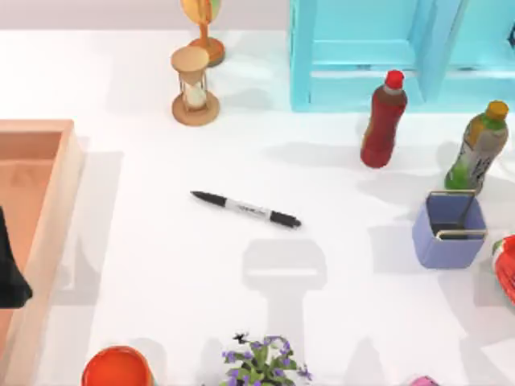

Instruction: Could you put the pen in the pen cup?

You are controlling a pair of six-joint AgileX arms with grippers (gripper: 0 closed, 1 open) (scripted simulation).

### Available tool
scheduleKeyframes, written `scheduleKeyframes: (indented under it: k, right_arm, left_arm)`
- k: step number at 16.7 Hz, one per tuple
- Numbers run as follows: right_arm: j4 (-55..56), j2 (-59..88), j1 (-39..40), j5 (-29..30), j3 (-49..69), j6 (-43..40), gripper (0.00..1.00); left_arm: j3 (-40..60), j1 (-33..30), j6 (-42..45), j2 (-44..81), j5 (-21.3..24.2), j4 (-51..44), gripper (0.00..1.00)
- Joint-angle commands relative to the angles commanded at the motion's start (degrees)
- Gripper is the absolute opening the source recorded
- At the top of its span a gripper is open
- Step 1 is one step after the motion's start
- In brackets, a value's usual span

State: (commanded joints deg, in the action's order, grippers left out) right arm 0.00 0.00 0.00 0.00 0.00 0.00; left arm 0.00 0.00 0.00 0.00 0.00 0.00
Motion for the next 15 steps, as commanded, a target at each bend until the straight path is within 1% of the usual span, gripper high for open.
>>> scheduleKeyframes:
  k: [4,7,11,15]
  right_arm:
    - [-0.88,1.63,0.50,0.12,1.56,-0.30,1.00]
    - [-4.51,8.34,2.54,0.59,7.99,-1.51,1.00]
    - [-12.94,23.87,7.28,1.70,22.93,-4.24,1.00]
    - [-24.32,44.73,13.65,3.21,43.00,-7.84,1.00]
  left_arm:
    - [0.00,0.00,0.00,0.00,0.00,0.00,1.00]
    - [0.00,0.00,0.00,0.00,0.00,0.00,1.00]
    - [0.00,0.00,0.00,0.00,0.00,0.00,1.00]
    - [0.00,0.00,0.00,0.00,0.00,0.00,1.00]
